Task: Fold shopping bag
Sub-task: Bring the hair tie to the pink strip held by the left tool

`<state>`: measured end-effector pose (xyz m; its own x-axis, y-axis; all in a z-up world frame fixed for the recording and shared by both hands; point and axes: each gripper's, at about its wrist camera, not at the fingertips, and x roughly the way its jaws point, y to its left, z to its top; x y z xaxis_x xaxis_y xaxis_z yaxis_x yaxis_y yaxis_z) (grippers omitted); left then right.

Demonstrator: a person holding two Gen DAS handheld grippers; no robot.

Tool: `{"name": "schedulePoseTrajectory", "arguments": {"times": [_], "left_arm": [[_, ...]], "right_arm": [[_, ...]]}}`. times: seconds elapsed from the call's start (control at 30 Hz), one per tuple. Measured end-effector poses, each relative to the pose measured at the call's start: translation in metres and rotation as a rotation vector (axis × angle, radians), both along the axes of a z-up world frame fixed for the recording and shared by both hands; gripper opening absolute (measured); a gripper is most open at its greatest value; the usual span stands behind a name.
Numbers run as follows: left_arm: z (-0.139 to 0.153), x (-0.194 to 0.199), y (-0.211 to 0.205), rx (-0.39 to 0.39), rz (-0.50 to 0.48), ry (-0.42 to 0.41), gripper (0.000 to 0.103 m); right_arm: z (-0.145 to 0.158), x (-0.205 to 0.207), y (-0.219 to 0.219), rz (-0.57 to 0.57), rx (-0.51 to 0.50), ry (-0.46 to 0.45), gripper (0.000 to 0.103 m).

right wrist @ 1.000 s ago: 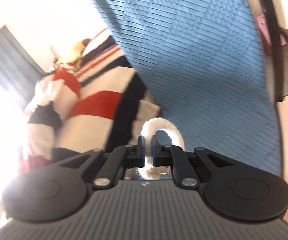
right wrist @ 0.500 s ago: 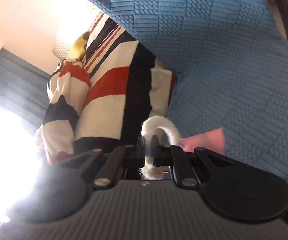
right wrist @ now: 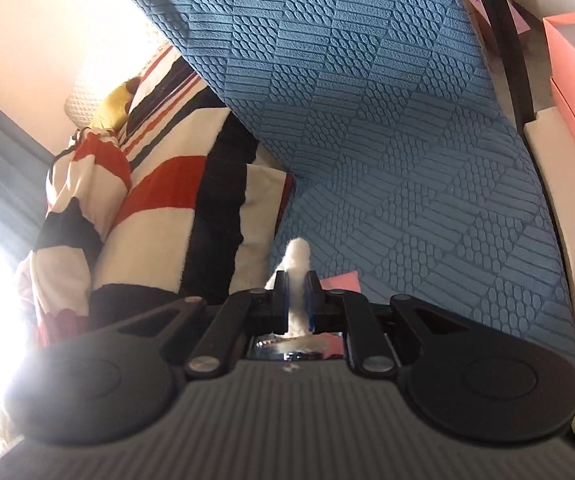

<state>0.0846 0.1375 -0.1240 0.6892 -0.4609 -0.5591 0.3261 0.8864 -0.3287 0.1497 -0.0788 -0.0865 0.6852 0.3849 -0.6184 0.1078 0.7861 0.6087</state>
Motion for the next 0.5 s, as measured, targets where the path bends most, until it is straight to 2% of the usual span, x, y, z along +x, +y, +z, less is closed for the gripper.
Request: {"name": "schedulePoseTrajectory", "arguments": {"times": [0.2,0.23,0.3,0.33,0.5], "left_arm": [[-0.0002,-0.0004,-0.0085,0.042,0.003,-0.024,0.012],[-0.0003,-0.0004,-0.01,0.044,0.001,-0.024,0.012],[0.0002,-0.0008,-0.0101,0.047,-0.001,-0.03,0.012],[0.0008,-0.0012,-0.01,0.048,-0.001,-0.036,0.012],[0.0018,-0.0015,-0.0097,0.047,-0.006,-0.045,0.012]], "right_arm": [[0.0001,-0.0008,0.0074,0.053,-0.049,0.044,0.012],[0.0001,-0.0015,0.0066,0.049,-0.055,0.049,0.014],[0.0005,-0.0022,0.0043,0.03,-0.074,0.057,0.025],[0.0002,-0.0025,0.0026,0.018,-0.082,0.063,0.034],[0.0021,-0.0072,-0.0014,0.0,-0.084,0.056,0.036]]}}
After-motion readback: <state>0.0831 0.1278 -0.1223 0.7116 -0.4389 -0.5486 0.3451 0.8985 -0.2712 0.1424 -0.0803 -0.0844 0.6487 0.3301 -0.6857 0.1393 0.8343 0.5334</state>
